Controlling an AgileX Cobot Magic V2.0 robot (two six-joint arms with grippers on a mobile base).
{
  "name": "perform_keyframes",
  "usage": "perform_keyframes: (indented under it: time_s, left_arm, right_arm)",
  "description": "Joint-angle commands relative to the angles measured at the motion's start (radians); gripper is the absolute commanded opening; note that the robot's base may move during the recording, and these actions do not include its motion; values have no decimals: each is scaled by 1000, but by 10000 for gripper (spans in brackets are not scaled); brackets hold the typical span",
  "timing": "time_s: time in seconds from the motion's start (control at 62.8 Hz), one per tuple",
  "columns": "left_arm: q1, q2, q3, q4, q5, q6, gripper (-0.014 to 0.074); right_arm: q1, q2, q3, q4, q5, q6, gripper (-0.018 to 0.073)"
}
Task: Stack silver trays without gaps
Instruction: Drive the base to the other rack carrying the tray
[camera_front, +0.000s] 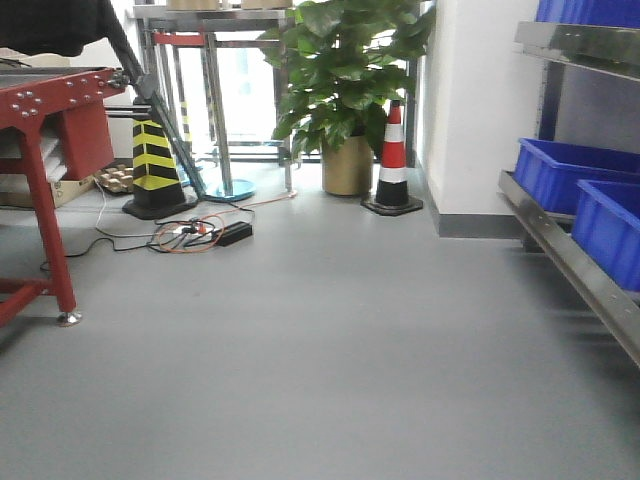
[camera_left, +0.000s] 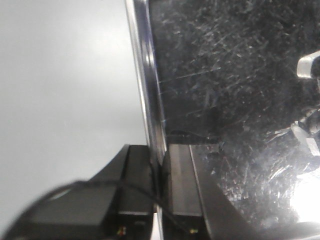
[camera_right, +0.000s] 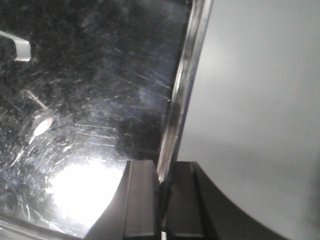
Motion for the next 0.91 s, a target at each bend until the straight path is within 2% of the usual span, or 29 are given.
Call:
perform_keyframes:
  time_s: [0.0,0.255,0.892]
  left_arm:
    - [-8,-38,-27,-60,43,20,-48]
    - [-8,-36,-27,-86,40,20,-48]
    - [-8,-36,-27,-88,40,20,-48]
  right_arm:
    - [9,-46,-30,37,77,-30,55]
    - [9,-45,-30,37,74,-30,55]
    - [4,-45,-30,38,71,-30,55]
